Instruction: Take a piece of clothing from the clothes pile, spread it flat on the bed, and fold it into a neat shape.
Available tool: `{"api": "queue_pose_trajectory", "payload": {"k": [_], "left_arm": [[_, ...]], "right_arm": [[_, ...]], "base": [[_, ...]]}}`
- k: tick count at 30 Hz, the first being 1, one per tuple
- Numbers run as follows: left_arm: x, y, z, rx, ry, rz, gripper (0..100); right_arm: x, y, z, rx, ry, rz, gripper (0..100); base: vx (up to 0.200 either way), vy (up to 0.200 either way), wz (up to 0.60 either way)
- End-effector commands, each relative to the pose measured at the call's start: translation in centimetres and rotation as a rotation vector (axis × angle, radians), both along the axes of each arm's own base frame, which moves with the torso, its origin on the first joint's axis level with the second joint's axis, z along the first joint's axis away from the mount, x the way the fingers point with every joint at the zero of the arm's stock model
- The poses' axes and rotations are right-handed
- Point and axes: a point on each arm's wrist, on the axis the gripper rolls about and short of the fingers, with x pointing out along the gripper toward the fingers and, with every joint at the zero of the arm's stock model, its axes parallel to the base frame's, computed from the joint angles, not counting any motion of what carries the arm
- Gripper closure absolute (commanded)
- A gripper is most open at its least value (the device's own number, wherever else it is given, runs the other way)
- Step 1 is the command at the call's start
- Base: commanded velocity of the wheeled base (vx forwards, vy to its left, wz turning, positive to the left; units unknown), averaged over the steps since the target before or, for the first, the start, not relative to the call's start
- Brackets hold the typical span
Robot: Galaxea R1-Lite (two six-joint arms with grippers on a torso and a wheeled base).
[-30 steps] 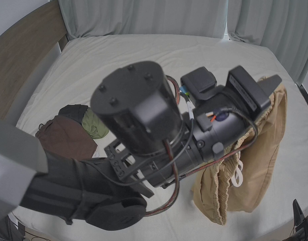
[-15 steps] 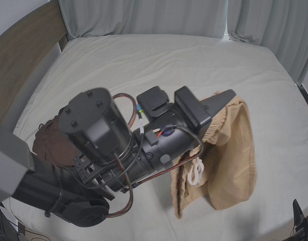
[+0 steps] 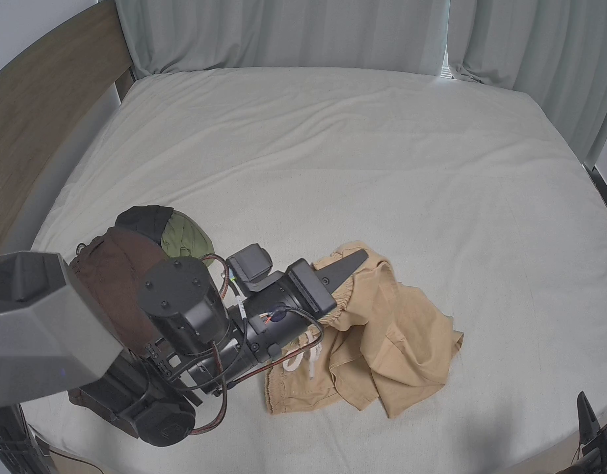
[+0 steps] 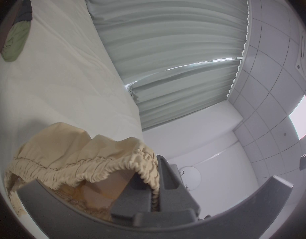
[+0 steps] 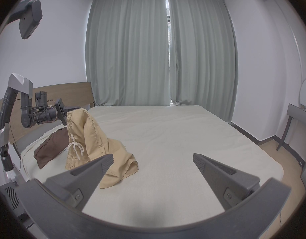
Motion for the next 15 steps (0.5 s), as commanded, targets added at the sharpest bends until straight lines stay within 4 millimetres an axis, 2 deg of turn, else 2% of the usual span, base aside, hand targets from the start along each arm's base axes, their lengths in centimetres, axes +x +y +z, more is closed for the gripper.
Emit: {"api": "queue_pose_trajectory", "payload": {"k": [1, 7, 15], "left_arm": [[0.7, 0.9, -1.1, 0.032, 0.025, 0.042, 100], [1.8, 2.5, -0.9, 0.039, 0.009, 0.104, 100], [2.5, 5.2, -1.9, 0.121, -0.004, 0.218, 100]], "right_arm": [[0.0, 0.0, -0.5, 0.000, 0.002, 0.000, 0], [0.0, 0.0, -0.5, 0.000, 0.002, 0.001, 0], [0.0, 0.0, -0.5, 0.000, 0.002, 0.001, 0]], "base": [[0.000, 0.000, 0.00], [0.000, 0.000, 0.00], [0.000, 0.000, 0.00]]}}
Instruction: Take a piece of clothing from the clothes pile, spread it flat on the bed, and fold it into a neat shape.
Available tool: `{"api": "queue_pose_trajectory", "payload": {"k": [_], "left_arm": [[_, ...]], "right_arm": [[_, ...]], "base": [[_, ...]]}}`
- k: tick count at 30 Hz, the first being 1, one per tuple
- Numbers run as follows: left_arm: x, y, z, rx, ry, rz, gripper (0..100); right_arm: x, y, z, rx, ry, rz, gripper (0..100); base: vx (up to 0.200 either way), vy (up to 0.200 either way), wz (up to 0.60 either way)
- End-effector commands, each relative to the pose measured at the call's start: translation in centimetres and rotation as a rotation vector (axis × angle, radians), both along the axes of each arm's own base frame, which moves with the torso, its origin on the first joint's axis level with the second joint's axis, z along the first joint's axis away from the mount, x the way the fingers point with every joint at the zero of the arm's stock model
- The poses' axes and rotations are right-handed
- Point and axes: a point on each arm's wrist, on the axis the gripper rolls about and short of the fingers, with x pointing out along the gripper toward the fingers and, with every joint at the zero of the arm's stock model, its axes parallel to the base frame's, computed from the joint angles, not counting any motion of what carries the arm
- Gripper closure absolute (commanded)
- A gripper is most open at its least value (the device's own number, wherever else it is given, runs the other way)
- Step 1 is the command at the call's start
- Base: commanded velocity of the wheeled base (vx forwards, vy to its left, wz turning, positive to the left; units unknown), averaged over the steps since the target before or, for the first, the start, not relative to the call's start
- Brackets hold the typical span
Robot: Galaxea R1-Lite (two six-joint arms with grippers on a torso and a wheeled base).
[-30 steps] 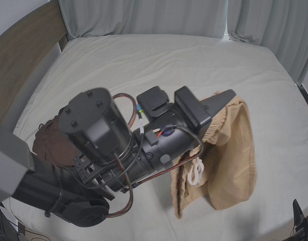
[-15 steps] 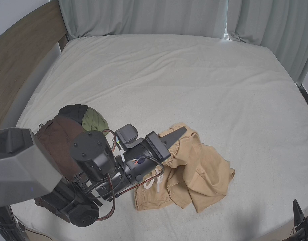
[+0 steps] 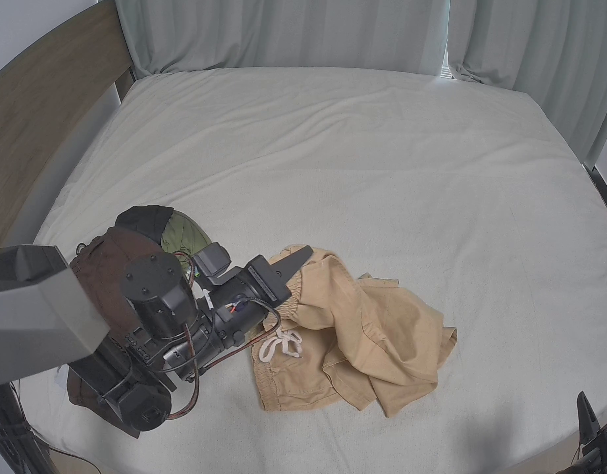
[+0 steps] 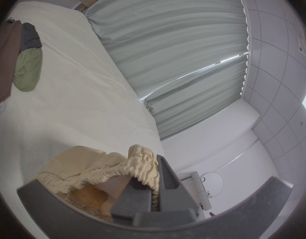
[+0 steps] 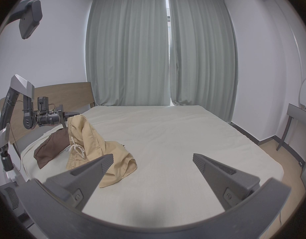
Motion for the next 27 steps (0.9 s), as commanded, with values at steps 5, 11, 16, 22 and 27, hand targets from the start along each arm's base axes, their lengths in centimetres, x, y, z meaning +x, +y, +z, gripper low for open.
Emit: {"api": "queue_pose_trajectory", "payload": {"k": [5, 11, 16, 22, 27], "left_arm": [[0.3, 2.5, 0.8, -0.005, -0.008, 0.066, 100], [1.1, 4.3, 1.0, -0.002, -0.014, 0.120, 100], [1.9, 7.4, 0.2, 0.038, 0.008, 0.169, 100], [2.9, 10.7, -1.7, 0.174, -0.007, 0.168, 100], [3.5, 12.1, -3.1, 0.273, -0.030, 0.160, 100]], "right_arm": [[0.0, 0.0, -0.5, -0.001, 0.001, 0.001, 0], [0.0, 0.0, -0.5, -0.001, 0.001, 0.001, 0], [0.0, 0.0, -0.5, -0.004, 0.004, 0.003, 0], [0.0, 0.0, -0.5, -0.017, 0.010, 0.012, 0], [0.1, 0.0, -0.4, -0.017, 0.023, 0.009, 0]], "base": [[0.000, 0.000, 0.00], [0.000, 0.000, 0.00], [0.000, 0.000, 0.00], [0.000, 0.000, 0.00], [0.000, 0.000, 0.00]]}}
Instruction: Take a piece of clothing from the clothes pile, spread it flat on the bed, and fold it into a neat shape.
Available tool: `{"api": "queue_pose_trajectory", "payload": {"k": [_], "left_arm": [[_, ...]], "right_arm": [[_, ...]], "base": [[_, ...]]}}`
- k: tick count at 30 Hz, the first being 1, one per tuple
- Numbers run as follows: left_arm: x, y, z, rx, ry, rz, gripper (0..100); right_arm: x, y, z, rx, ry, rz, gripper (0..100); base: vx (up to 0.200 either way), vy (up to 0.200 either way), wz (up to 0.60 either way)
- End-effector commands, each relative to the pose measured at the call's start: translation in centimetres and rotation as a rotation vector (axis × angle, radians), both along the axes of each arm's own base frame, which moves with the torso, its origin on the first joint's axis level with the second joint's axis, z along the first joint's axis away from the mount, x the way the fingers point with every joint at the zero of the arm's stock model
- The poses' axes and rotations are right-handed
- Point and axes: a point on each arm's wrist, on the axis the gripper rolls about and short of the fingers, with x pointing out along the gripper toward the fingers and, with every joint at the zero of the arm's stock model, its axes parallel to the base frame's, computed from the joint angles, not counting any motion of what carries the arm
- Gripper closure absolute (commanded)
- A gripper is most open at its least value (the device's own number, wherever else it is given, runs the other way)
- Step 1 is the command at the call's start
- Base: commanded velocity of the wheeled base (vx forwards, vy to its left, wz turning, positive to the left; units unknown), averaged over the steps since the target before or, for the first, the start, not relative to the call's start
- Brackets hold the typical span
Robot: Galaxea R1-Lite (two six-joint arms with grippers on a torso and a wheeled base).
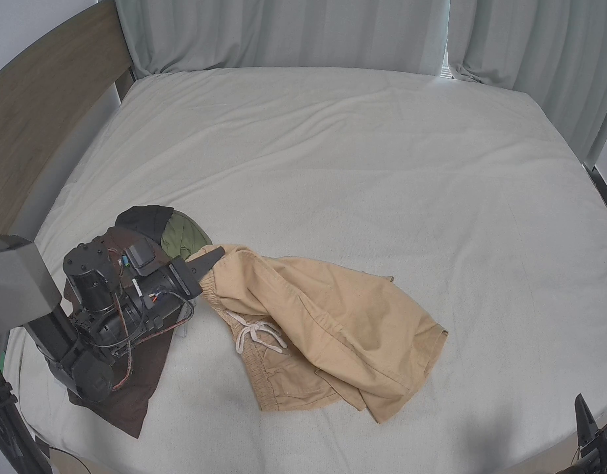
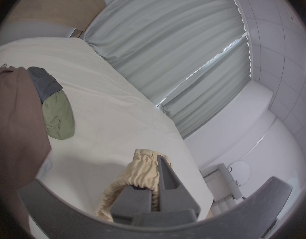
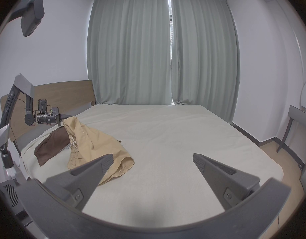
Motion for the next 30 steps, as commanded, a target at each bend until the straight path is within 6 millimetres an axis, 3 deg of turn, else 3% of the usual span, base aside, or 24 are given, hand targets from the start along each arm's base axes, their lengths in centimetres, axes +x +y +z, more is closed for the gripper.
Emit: {"api": "queue_pose_trajectory", "payload": {"k": [1, 9, 22, 24, 26, 27, 28, 30], "left_arm": [[0.9, 1.7, -1.9, 0.055, 0.035, 0.037, 100], [0.9, 2.0, -2.4, 0.079, 0.037, 0.048, 100], [0.4, 1.1, -2.2, 0.081, 0.035, 0.014, 100], [0.3, 1.0, -2.1, 0.080, 0.032, 0.013, 100], [0.3, 1.0, -2.1, 0.080, 0.031, 0.010, 100], [0.3, 1.0, -2.1, 0.080, 0.031, 0.011, 100], [0.4, 0.9, -2.1, 0.080, 0.029, 0.010, 100], [0.3, 0.8, -2.1, 0.080, 0.030, 0.005, 100]], "right_arm": [[0.1, 0.0, -0.3, -0.003, 0.010, 0.001, 0], [0.1, 0.0, -0.4, -0.003, 0.010, -0.002, 0], [0.0, 0.0, -0.3, 0.004, -0.014, 0.011, 0], [-0.3, 0.0, 1.0, 0.005, -0.069, 0.015, 0], [-0.9, 0.1, 4.5, 0.007, -0.148, 0.007, 0], [-0.8, 0.1, 4.7, 0.007, -0.148, 0.007, 0], [-0.6, 0.1, 6.9, 0.007, -0.143, 0.006, 0], [-0.2, 0.1, 7.9, 0.009, -0.131, 0.013, 0]], "base": [[0.000, 0.000, 0.00], [0.000, 0.000, 0.00], [0.000, 0.000, 0.00], [0.000, 0.000, 0.00], [0.000, 0.000, 0.00], [0.000, 0.000, 0.00], [0.000, 0.000, 0.00], [0.000, 0.000, 0.00]]}}
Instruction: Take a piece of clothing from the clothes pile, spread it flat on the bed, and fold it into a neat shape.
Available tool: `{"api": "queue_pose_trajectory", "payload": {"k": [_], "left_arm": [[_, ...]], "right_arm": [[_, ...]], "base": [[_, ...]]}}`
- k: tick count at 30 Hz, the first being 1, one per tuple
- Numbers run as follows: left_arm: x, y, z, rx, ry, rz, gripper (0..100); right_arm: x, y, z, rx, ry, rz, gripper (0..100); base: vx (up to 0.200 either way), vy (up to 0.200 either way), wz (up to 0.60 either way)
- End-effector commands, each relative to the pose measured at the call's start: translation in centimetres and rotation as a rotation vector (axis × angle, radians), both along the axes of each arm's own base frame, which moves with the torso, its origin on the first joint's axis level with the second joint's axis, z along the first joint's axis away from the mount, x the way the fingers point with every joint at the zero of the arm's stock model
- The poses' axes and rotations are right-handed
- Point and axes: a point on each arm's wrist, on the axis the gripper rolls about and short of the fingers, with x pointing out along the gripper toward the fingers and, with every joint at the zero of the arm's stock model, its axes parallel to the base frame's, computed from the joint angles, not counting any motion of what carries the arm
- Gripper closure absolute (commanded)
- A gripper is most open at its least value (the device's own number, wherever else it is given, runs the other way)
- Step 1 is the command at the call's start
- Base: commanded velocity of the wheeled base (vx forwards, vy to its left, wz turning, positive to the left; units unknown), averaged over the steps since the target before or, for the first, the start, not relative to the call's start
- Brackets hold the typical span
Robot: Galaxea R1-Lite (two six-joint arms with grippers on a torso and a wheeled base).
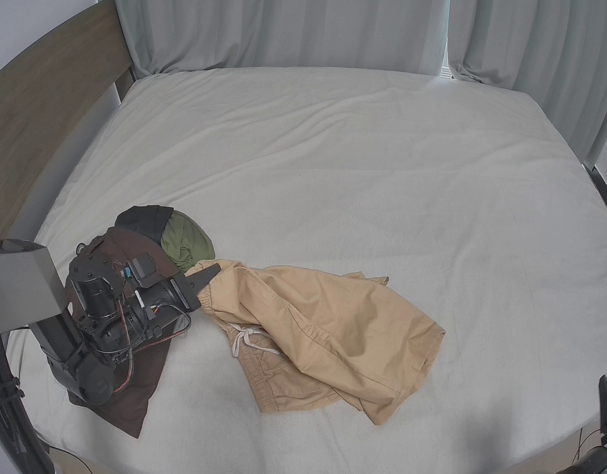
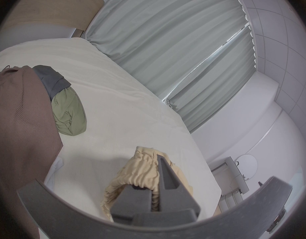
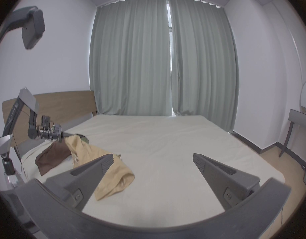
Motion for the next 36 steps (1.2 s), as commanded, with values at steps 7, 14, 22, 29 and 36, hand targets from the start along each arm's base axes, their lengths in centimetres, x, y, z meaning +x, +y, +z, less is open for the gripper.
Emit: {"api": "queue_pose_trajectory", "payload": {"k": [7, 14, 22, 29, 36], "left_arm": [[-0.1, -0.2, 0.1, -0.002, -0.004, -0.008, 100], [-0.3, -0.4, 0.1, 0.000, 0.000, -0.014, 100], [-0.3, -0.4, 0.0, 0.001, 0.001, -0.014, 100], [-0.4, -0.3, 0.1, 0.003, -0.004, -0.015, 100], [-0.7, -0.3, 0.7, 0.014, -0.030, -0.016, 100]], "right_arm": [[2.0, 0.0, 5.1, 0.006, 0.082, 0.018, 0], [5.1, 0.2, 6.6, 0.013, 0.230, 0.105, 0], [8.8, 0.5, 7.5, 0.031, 0.374, 0.202, 0], [11.1, 0.7, 7.6, 0.045, 0.459, 0.271, 0], [12.7, 1.0, 6.9, 0.120, 0.554, 0.433, 0]], "base": [[0.000, 0.000, 0.00], [0.000, 0.000, 0.00], [0.000, 0.000, 0.00], [0.000, 0.000, 0.00], [0.000, 0.000, 0.00]]}}
